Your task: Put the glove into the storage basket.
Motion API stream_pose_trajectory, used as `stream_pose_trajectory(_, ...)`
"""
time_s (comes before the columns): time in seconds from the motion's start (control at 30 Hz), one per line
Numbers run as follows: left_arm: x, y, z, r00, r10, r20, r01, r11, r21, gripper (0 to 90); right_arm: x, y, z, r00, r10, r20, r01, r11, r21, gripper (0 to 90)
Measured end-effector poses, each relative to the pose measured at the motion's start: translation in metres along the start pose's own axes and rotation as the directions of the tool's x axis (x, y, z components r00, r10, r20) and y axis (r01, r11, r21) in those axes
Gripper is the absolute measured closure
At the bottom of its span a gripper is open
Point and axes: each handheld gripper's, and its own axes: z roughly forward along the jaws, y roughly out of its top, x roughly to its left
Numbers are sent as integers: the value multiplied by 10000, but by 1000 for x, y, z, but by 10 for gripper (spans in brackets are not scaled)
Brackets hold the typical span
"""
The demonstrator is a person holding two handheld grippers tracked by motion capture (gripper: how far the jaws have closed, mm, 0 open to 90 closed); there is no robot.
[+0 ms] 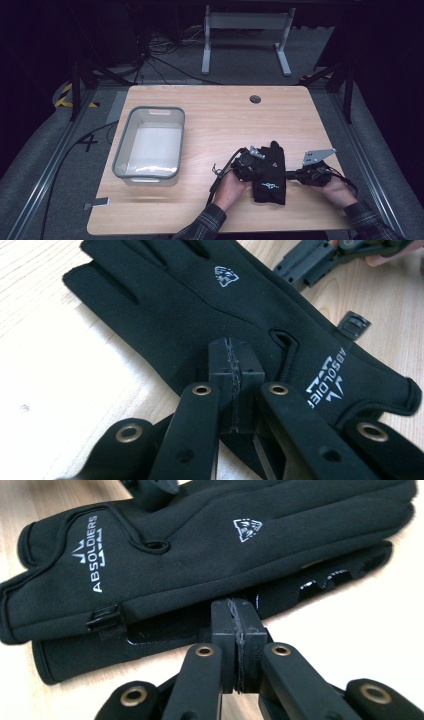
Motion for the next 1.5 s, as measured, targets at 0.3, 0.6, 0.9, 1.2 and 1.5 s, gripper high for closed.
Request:
stream_pose_trajectory(0.3, 11, -2, -7, 9997, -126, -228, 129, 9999, 101, 897, 14, 7, 10, 9982, -332, -492, 330, 9994, -54, 898)
stream_pose_trajectory(0.6, 24, -4, -16, 9985, -249, -486, 264, 9992, 291, 898, 28, 19, 22, 9945, -704, -774, 687, 9974, -238, 898)
stream_pose_trajectory(0.9, 33, -4, -23, 9983, -126, -575, 150, 9990, 423, 898, 40, 26, 36, 9871, -1043, -1214, 1016, 9944, -282, 898)
stream_pose_trajectory(1.2, 33, -3, -31, 9988, -152, -468, 159, 9997, 158, 849, 32, 20, 16, 9943, -860, -633, 826, 9951, -550, 828)
stream_pose_trajectory(1.5, 30, 5, -27, 9975, -130, -691, 129, 9999, -8, 414, 10, -3, -12, 9978, -24, 658, 73, 9972, -747, 497)
